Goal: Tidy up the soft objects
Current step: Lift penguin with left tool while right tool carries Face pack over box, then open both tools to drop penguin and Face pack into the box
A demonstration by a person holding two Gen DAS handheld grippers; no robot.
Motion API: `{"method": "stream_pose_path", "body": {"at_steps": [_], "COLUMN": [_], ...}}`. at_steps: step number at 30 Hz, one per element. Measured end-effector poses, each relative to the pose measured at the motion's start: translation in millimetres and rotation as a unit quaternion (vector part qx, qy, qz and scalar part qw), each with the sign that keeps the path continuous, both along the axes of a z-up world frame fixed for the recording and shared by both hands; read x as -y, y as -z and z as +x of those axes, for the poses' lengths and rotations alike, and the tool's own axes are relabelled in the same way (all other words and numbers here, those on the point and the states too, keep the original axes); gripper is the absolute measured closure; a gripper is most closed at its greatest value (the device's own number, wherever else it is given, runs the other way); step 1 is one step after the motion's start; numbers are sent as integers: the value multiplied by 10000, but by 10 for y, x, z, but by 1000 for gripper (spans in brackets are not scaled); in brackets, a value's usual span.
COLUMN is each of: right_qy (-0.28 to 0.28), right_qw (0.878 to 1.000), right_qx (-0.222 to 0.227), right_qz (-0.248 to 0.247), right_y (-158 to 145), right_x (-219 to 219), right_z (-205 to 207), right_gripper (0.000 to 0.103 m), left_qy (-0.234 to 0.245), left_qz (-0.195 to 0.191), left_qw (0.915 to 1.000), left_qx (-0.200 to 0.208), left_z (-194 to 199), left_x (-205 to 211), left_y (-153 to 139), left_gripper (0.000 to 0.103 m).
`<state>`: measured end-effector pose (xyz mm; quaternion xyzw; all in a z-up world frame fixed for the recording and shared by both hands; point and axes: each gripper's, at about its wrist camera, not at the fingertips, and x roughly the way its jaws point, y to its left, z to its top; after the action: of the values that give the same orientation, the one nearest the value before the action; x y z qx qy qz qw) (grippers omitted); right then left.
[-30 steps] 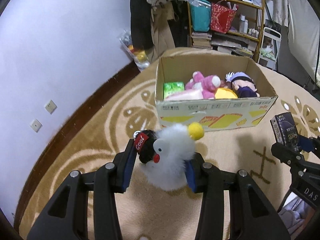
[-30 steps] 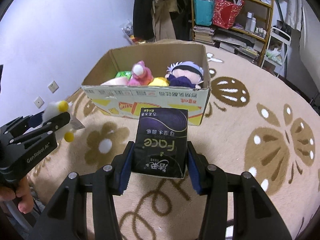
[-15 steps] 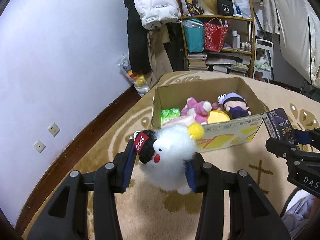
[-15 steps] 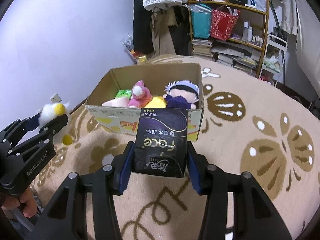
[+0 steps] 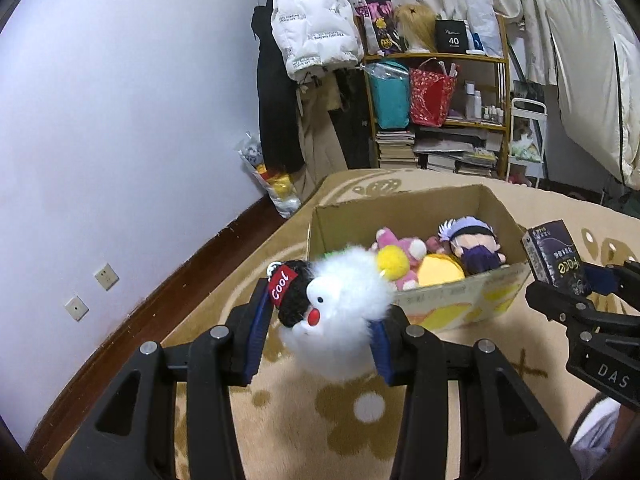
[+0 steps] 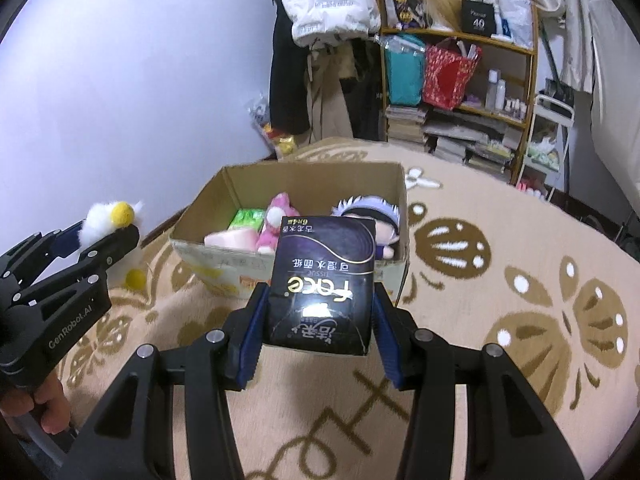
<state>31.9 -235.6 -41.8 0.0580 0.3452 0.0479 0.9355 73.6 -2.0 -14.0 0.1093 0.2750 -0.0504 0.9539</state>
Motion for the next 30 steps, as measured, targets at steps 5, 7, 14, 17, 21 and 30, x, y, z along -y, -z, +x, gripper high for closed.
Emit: {"method": "stream_pose_path", "body": {"at_steps": [5,7,14,17,21,30], "right_qy": [45,52,70,50,58,13], "right_qw": [9999,9998,9995,9994,9992,9990], "right_qx": [91,123,217,241,221,152], "right_qz": [94,116,231,246,318,423], "right_y": [0,-1,8,23,75,194], "right_x": [33,44,82,73,72,65], "right_z": [77,114,285,377,476,676], "right_gripper": [51,51,51,51,51,51], "left_qy": [-11,-11,-32,-84,36,103], "left_qz": [-32,-76,-117,-219,-282,-403], "left_qw": [10000,10000,9999,9997,9994,9988], "left_qx": [39,34,1,-45,-177,-250], "left_z": [106,160,391,493,650,954], "left_x": [26,38,52,33,60,148], "left_y": [0,4,45,65,83,75], "left_gripper": [60,60,60,60,60,60]}}
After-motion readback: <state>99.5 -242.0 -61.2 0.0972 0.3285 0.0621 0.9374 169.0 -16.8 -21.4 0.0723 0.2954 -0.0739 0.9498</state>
